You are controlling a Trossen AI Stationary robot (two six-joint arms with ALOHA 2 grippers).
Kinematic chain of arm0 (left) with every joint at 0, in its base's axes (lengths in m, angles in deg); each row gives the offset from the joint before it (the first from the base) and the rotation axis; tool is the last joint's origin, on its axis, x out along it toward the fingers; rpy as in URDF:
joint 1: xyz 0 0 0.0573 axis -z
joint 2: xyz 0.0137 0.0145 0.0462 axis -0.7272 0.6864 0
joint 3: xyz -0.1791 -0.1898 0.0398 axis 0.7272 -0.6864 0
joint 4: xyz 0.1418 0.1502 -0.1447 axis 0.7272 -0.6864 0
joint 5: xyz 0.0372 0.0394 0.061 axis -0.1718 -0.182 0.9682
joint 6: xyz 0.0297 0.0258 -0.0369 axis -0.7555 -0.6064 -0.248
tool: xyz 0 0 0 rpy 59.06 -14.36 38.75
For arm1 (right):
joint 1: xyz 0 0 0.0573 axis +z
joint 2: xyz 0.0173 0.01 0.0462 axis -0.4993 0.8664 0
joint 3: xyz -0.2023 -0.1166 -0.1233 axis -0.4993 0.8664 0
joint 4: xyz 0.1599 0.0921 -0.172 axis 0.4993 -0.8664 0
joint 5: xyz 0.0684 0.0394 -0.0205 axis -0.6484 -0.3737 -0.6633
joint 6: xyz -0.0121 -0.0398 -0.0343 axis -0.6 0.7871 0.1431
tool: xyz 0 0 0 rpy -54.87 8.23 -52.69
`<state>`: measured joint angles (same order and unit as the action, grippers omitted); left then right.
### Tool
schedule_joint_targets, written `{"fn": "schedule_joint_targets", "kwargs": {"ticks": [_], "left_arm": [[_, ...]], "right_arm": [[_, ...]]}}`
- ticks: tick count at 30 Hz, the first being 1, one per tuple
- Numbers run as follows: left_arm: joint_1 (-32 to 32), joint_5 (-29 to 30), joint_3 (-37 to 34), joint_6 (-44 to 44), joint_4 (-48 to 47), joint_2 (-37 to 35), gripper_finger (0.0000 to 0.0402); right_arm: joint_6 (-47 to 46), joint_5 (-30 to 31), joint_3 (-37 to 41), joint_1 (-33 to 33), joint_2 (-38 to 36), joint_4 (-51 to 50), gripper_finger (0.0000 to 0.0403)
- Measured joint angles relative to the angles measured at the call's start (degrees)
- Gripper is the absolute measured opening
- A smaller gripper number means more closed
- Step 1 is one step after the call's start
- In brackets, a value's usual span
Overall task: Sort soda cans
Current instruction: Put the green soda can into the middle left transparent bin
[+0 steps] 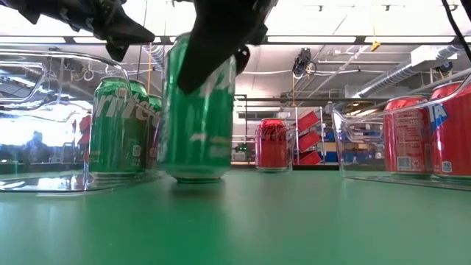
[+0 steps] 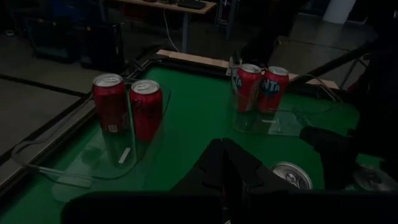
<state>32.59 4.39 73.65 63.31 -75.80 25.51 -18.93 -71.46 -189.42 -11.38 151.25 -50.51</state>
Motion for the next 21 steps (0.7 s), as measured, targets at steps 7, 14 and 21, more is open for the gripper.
{"fn": "schedule_joint_targets", "kwargs": {"ticks": [7, 14, 21], "left_arm": [[1.6, 0.0, 0.0, 0.0, 0.4, 0.0, 0.0], [3.0, 0.0, 0.0, -0.1, 0.6, 0.0, 0.0], [3.0, 0.0, 0.0, 0.5, 0.5, 0.1, 0.0005]], "right_arm": [[-2.7, 2.3, 4.0, 0.1, 0.1, 4.2, 0.0292], [-2.6, 2.5, 4.5, 0.2, 0.0, 5.2, 0.0292], [-6.3, 2.5, 4.6, -0.4, 0.1, 7.0, 0.0292]]}}
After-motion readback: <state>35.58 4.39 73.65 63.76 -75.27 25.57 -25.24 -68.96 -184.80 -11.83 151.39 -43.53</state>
